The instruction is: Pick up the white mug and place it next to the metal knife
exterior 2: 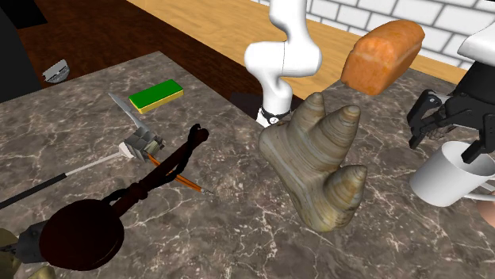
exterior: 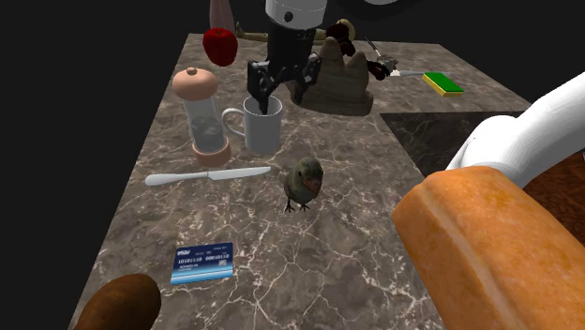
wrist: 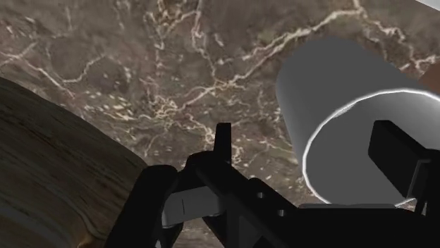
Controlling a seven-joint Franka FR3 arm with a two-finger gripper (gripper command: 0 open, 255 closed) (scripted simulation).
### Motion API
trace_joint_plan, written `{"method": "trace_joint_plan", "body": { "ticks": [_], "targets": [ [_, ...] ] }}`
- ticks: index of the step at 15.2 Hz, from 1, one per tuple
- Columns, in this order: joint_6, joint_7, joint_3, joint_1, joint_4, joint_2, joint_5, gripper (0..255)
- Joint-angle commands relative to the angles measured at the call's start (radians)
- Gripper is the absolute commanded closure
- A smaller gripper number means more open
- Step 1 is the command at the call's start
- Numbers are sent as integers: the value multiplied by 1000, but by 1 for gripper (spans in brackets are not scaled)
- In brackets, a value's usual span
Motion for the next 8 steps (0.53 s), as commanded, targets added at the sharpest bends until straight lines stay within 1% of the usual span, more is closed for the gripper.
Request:
{"method": "trace_joint_plan", "body": {
  "ticks": [1, 3, 7, 8],
  "targets": [
    [0, 0, 0, 0, 0, 0, 0, 0],
    [0, 0, 0, 0, 0, 0, 0, 0],
    [-128, -1, -11, -2, 118, -10, -1, 0],
    [-128, -1, -11, -2, 118, -10, -1, 0]
  ]
}}
